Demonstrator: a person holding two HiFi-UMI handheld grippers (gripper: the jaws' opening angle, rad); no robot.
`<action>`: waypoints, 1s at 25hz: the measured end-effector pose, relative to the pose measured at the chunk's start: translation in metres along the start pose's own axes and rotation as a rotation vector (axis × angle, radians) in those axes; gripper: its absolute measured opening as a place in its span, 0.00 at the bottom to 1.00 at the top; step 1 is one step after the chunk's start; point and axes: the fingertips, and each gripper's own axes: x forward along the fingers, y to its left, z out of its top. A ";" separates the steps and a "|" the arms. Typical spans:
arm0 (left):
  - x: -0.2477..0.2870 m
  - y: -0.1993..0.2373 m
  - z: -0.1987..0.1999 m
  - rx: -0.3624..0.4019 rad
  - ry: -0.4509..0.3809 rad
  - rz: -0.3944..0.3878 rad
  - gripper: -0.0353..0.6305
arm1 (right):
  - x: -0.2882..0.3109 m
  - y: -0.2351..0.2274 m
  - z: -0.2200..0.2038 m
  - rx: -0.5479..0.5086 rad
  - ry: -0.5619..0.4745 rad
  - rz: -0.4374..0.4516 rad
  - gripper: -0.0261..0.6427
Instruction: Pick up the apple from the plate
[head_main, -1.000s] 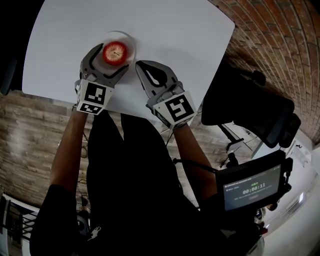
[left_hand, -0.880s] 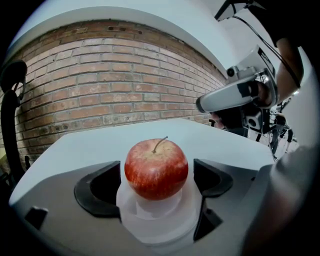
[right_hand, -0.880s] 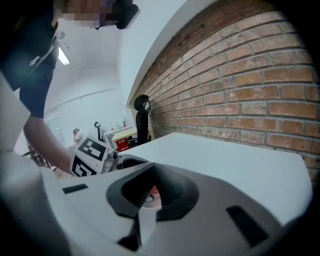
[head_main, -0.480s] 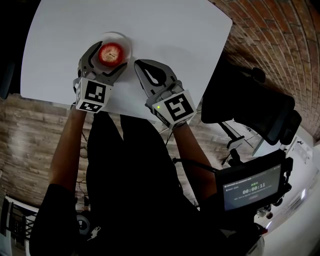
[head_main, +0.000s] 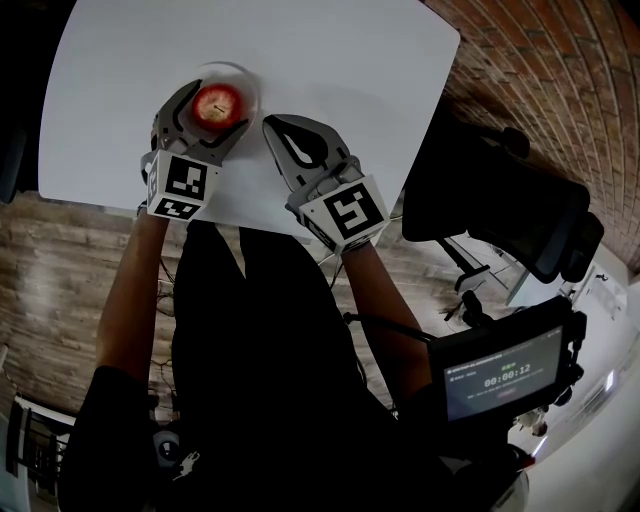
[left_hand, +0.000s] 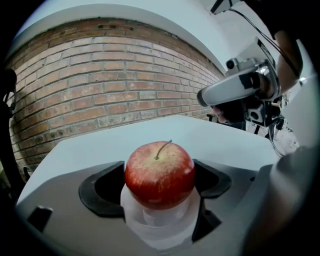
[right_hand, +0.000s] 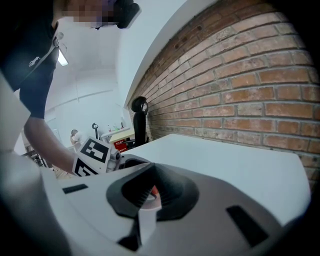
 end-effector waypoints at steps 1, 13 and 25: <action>0.000 0.000 0.000 -0.002 -0.002 0.000 0.68 | 0.000 -0.001 0.000 0.000 -0.002 -0.002 0.04; 0.004 0.001 0.008 -0.013 -0.027 0.007 0.67 | -0.006 -0.009 -0.002 -0.016 0.008 -0.017 0.04; -0.039 0.001 0.047 -0.012 -0.049 0.017 0.67 | -0.022 0.011 0.042 -0.028 -0.061 -0.019 0.04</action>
